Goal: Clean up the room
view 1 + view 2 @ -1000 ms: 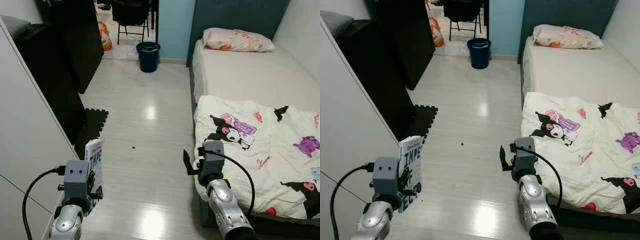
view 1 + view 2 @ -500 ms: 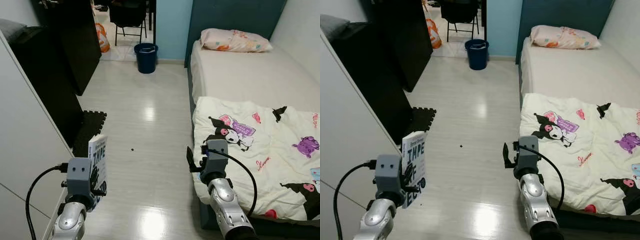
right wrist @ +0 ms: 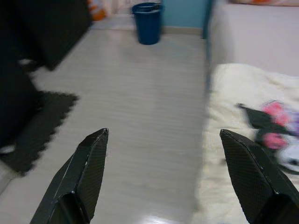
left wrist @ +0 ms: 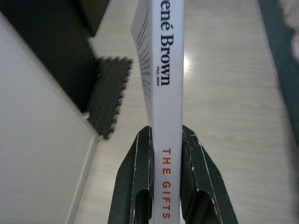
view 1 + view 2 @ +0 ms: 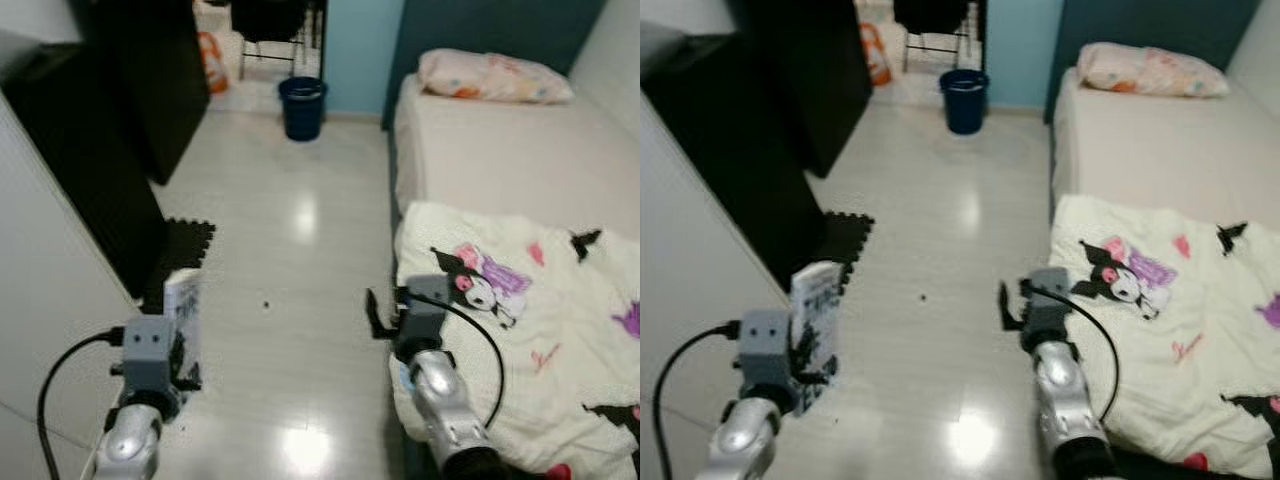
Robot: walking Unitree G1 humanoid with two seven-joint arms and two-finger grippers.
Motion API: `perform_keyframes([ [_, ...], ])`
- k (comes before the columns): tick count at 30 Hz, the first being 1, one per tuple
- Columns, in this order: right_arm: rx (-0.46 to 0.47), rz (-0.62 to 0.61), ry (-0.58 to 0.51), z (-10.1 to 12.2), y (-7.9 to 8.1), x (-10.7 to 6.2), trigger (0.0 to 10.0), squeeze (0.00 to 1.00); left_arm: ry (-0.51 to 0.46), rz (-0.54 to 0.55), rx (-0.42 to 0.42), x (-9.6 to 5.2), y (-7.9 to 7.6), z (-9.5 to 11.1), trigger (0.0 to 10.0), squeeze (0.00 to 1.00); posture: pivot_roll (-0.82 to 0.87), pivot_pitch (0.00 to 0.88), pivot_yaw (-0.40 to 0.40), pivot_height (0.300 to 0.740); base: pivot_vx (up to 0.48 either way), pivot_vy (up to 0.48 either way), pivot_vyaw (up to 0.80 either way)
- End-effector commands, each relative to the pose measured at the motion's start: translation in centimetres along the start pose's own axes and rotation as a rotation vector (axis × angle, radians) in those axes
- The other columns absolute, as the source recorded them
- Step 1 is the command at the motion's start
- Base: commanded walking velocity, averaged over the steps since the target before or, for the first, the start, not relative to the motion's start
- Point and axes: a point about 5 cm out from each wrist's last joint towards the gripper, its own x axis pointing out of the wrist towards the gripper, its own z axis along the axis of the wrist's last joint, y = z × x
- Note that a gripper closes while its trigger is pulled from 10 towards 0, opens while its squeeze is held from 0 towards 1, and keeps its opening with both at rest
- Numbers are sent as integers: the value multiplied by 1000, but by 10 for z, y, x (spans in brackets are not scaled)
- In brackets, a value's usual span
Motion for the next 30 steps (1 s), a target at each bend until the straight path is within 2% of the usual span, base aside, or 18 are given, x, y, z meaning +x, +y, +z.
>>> perform_keyframes([
  [1, -7, -19, 16, -5, -6, -4, 10000, 0, -43, -29, -7, 0, -6, 7, 10000, 0, 36, 127, 10, 740, 368, 0, 0],
  [15, -9, 15, 37, -9, -1, -3, 10000, 0, -45, -34, -5, 0, -7, 7, 10000, 0, 38, 117, 8, 740, 365, 0, 0],
  [17, -25, 58, 71, -14, 5, -3, 10000, 0, -44, -36, -6, 1, -8, 7, 10000, 0, 39, 111, 5, 740, 366, 0, 0],
  [22, -58, 77, 111, -19, 10, -2, 10000, 0, -37, -36, -4, 4, -10, 6, 10000, 0, 47, 113, 1, 740, 365, 0, 0],
  [30, -86, 99, 124, -19, 15, 0, 10000, 0, -38, -32, -5, 8, -11, 8, 10000, 0, 50, 116, 0, 740, 370, 0, 0],
])
